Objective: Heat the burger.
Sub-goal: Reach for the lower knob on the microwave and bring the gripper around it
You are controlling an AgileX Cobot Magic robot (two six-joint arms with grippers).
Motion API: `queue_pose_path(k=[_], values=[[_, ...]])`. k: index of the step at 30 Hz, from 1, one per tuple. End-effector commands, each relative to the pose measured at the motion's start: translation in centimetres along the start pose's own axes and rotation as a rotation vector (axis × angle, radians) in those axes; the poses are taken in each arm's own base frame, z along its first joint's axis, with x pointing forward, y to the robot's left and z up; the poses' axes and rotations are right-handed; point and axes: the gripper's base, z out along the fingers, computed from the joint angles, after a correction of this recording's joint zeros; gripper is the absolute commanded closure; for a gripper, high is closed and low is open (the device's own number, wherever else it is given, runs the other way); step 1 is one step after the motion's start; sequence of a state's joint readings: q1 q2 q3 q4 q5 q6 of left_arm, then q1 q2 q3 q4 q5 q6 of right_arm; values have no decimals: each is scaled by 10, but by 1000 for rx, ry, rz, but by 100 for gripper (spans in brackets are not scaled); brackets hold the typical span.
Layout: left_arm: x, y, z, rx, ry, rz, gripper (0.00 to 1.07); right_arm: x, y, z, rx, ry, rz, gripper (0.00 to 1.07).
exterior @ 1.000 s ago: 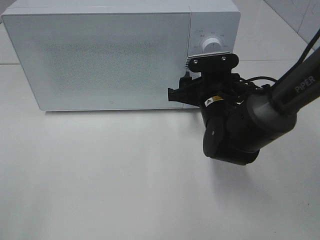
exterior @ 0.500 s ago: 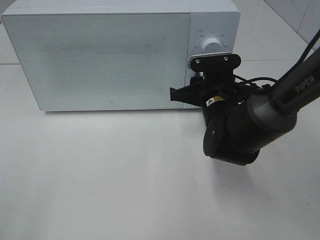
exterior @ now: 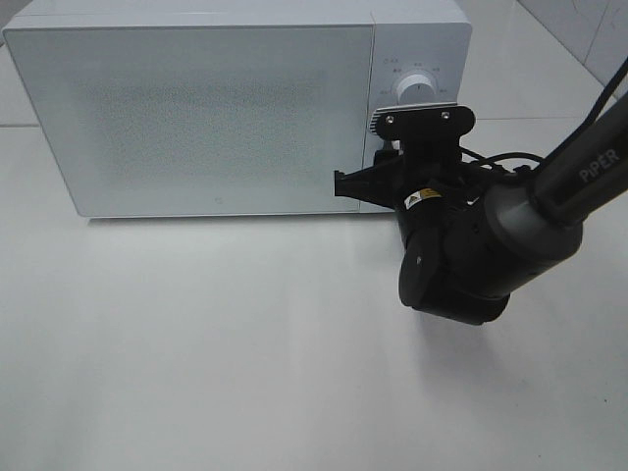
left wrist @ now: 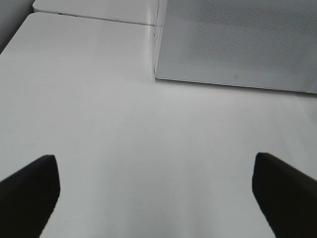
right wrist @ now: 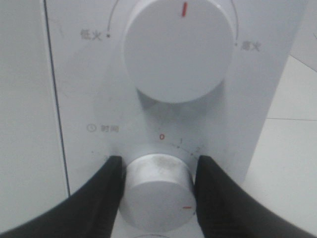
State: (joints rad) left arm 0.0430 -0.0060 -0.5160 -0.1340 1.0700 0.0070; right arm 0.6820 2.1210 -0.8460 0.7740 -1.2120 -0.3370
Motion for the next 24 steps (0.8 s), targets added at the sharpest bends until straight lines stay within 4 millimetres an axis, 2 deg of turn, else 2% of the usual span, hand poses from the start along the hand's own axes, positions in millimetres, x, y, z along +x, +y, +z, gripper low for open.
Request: queue_pose_path(k=[1, 3, 5, 6, 8, 11, 13, 14, 19, 20, 24], values=[[1, -1, -2, 4, -17, -8, 9, -8, 3, 3, -21, -52, 164, 107], [1, -1, -2, 4, -17, -8, 9, -8, 3, 3, -28, -47, 219, 107], [1, -1, -2, 4, -17, -8, 9, -7, 7, 3, -76, -23, 461, 107], [1, -1, -2, 4, -17, -8, 9, -7, 7, 3, -76, -23, 461, 107], [1, -1, -2, 4, -17, -8, 9, -8, 11, 2, -123, -15, 642, 107], [1, -1, -2, 4, -17, -8, 9, -8, 12, 2, -140, -10, 708, 107], [1, -1, -2, 4, -17, -8, 9, -9, 16, 2, -192, 16, 940, 107], [1, -1, -2, 4, -17, -8, 9, -9, 16, 2, -192, 16, 940, 107], [1, -1, -2, 4, -17, -8, 9, -11, 22, 0, -255, 71, 1263, 107], [1, -1, -2, 4, -17, -8, 9, -11, 22, 0, -255, 71, 1263, 107], [1, -1, -2, 4, -17, -8, 9, -12, 22, 0, -265, 88, 1465, 107]])
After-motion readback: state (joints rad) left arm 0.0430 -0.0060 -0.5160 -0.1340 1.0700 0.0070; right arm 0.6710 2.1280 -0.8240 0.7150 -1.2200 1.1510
